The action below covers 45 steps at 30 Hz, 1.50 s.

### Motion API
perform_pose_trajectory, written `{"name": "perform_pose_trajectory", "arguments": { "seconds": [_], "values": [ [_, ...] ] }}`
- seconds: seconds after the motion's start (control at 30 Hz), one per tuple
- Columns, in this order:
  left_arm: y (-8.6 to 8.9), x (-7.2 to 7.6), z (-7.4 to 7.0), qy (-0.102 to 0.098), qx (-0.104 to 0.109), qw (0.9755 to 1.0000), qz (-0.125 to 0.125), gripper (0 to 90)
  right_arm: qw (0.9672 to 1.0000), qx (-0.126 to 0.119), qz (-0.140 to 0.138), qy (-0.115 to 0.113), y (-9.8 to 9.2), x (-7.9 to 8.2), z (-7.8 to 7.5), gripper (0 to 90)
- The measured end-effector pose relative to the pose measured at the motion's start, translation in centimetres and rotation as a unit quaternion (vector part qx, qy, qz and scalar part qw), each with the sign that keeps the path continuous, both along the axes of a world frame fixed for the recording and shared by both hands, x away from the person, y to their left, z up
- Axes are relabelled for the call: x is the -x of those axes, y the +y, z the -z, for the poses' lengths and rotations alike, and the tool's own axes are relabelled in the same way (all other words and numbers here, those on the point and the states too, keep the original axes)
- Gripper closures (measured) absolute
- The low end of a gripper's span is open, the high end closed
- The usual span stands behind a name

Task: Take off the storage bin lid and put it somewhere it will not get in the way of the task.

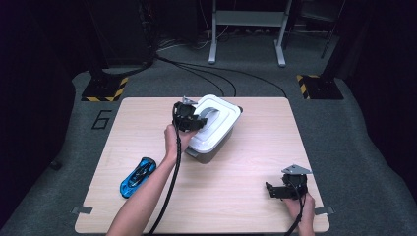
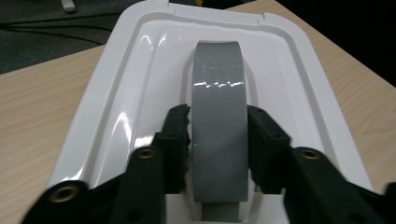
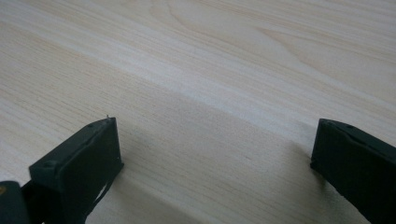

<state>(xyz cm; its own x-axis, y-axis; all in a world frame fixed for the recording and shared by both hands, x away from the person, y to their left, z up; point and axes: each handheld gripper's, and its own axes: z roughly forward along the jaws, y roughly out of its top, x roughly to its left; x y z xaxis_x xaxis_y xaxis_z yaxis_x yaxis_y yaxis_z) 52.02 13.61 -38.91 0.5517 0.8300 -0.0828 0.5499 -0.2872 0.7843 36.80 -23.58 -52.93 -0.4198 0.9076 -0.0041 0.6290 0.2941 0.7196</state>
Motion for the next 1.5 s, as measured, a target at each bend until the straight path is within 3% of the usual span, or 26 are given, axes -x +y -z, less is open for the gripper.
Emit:
{"name": "perform_pose_trajectory", "arguments": {
  "seconds": [0.07, 0.13, 0.2, 0.23, 0.57, 0.67, 0.7, 0.93, 1.5],
  "values": [
    [-0.2, -0.2, 0.0, -0.001, -0.005, 1.0, 0.0, 49.3, 1.0, 0.0, 0.0, 0.0, 0.0, 0.0, 0.0, 0.5],
    [-0.6, -0.3, -0.1, -0.002, -0.026, 0.9996, 0.005, 49.2, 1.0, 0.001, -0.001, -0.001, 0.0, 0.0, 0.0, 0.5],
    [-0.9, -0.4, -0.2, -0.003, -0.036, 0.9993, 0.008, 62.3, 1.0, 0.0, 0.0, 0.0, 0.0, 0.0, 0.0, 0.5],
    [-1.1, -0.4, -0.3, -0.007, -0.039, 0.9992, 0.006, 62.3, 1.0, 0.0, 0.0, 0.0, 0.0, 0.0, 0.0, 0.5],
    [-1.0, -0.3, -1.0, -0.013, -0.032, 0.9994, 0.004, 66.8, 1.0, 0.0, -0.002, 0.0, 0.0, 0.0, 0.0, 0.6],
    [-0.7, -0.2, -1.5, -0.017, -0.03, 0.9994, 0.009, 66.8, 1.0, 0.0, -0.002, 0.0, 0.0, 0.0, 0.0, 0.6],
    [-0.6, -0.1, -1.7, -0.018, -0.018, 0.9997, 0.003, 66.8, 1.0, 0.0, -0.001, 0.0, 0.0, 0.0, 0.0, 0.6],
    [0.3, 0.1, -3.2, -0.033, -0.014, 0.9993, 0.002, 66.9, 1.0, 0.0, -0.002, 0.0, 0.0, 0.0, 0.0, 0.5],
    [4.5, 0.0, -6.4, -0.065, 0.001, 0.9974, -0.03, 66.9, 1.0, -0.002, 0.002, -0.001, 0.0, 0.0, 0.0, 0.5]
  ]
}}
